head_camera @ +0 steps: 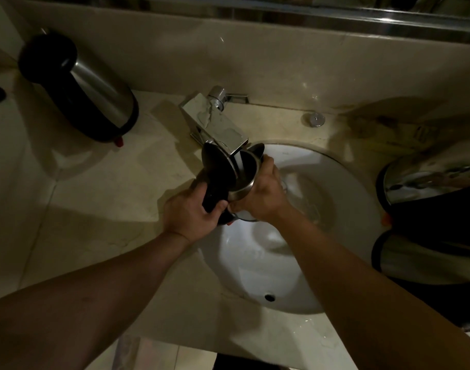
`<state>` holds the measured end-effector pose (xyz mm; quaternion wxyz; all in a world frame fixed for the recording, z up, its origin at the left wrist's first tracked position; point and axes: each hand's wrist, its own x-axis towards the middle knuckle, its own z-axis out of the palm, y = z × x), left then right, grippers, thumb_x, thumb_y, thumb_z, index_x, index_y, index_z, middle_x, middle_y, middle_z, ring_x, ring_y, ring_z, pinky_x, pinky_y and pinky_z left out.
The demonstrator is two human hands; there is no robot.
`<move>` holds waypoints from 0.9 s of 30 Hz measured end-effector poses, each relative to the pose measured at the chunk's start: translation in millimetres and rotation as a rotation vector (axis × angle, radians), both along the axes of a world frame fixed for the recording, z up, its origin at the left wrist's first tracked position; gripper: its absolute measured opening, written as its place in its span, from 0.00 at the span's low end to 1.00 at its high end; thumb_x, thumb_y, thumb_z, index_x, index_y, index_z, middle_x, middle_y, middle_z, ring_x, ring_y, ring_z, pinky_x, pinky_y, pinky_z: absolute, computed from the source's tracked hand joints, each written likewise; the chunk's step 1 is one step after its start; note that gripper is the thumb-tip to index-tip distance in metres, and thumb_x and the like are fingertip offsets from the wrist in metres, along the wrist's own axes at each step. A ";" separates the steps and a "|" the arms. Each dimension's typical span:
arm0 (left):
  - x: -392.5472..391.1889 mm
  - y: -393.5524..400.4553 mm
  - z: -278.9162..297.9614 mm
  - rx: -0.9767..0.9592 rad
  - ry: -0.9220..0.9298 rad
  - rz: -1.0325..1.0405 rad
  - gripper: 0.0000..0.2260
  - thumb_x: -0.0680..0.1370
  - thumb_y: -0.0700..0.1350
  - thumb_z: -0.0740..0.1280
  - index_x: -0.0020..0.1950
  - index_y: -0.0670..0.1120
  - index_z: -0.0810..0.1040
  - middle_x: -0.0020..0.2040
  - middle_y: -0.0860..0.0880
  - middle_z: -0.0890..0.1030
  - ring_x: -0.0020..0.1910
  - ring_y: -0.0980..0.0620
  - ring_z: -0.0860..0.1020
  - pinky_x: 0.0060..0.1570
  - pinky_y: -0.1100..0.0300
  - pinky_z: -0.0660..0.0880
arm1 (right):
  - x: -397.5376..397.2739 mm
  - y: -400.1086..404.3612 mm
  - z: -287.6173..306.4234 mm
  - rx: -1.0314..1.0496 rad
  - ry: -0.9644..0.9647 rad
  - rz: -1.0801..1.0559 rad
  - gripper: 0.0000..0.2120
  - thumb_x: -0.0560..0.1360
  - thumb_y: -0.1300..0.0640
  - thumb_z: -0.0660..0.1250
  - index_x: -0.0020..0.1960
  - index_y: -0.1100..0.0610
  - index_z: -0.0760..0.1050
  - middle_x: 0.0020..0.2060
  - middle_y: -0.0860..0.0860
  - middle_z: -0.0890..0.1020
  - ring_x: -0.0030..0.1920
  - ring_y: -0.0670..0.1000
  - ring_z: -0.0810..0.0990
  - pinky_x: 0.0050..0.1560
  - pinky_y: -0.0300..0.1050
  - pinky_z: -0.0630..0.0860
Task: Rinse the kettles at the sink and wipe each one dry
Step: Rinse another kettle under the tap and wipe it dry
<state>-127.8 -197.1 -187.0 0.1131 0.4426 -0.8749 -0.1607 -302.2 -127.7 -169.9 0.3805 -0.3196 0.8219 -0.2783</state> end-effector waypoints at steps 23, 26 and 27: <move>1.2 -2.0 -6.6 -0.041 0.003 -0.026 0.25 0.70 0.61 0.71 0.60 0.48 0.78 0.41 0.44 0.85 0.38 0.38 0.82 0.37 0.57 0.74 | -0.9 1.9 3.6 0.009 -0.022 0.002 0.60 0.54 0.52 0.86 0.76 0.53 0.54 0.71 0.54 0.65 0.74 0.59 0.63 0.72 0.61 0.70; 1.7 -2.4 -8.2 -0.036 0.001 -0.035 0.25 0.70 0.62 0.70 0.61 0.50 0.77 0.43 0.45 0.85 0.40 0.38 0.83 0.38 0.55 0.76 | -0.9 1.5 3.1 0.005 -0.019 0.001 0.60 0.54 0.52 0.86 0.76 0.53 0.55 0.71 0.54 0.65 0.73 0.59 0.64 0.71 0.60 0.70; 1.7 -2.6 -8.3 -0.039 -0.003 -0.035 0.24 0.70 0.61 0.71 0.61 0.50 0.78 0.43 0.45 0.85 0.40 0.38 0.82 0.38 0.55 0.75 | -0.9 1.4 3.0 0.006 -0.017 0.001 0.60 0.54 0.52 0.86 0.76 0.53 0.55 0.71 0.54 0.65 0.73 0.59 0.64 0.71 0.60 0.70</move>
